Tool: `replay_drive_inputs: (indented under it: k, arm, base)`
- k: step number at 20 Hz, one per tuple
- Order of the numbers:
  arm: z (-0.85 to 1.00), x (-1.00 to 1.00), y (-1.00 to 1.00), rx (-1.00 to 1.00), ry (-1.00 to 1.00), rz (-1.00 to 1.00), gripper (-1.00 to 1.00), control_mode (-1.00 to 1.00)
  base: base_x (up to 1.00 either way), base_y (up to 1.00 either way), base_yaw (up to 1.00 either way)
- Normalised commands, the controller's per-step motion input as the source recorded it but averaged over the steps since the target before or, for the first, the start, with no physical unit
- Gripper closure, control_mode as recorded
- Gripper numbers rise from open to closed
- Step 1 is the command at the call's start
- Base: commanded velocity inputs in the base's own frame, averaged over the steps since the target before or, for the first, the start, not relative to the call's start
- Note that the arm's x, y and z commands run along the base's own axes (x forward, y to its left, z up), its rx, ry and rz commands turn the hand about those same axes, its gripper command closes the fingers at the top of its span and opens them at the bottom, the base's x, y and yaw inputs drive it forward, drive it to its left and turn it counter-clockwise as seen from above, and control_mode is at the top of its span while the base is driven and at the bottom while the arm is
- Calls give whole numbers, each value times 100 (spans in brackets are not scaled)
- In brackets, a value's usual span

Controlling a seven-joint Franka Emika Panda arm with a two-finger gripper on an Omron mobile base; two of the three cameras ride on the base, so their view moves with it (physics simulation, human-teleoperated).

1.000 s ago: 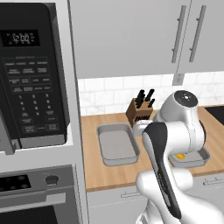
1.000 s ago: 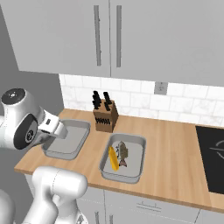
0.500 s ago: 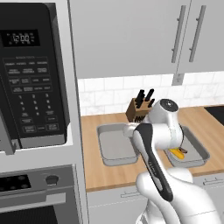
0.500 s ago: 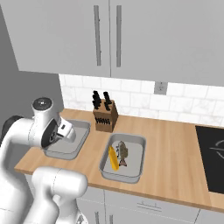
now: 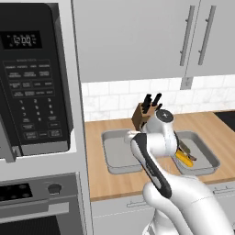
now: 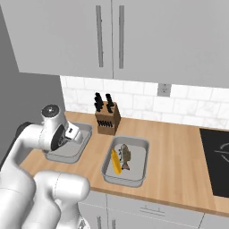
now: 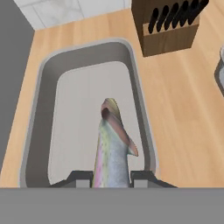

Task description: Place one corn and one fish in each tupperware on the nearby counter, to pack two identical lunches.

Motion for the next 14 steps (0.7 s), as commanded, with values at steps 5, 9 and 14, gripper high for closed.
replay_drive_inputs:
  k: [5,9,14]
  arm:
    - [-34,22,12,0,0,0,100,-100]
    - [-27,34,1,0,0,0,100,-100]
    - [-25,40,0,0,0,0,100,-100]
  base:
    - [0,0,0]
    - [0,0,0]
    - [0,0,0]
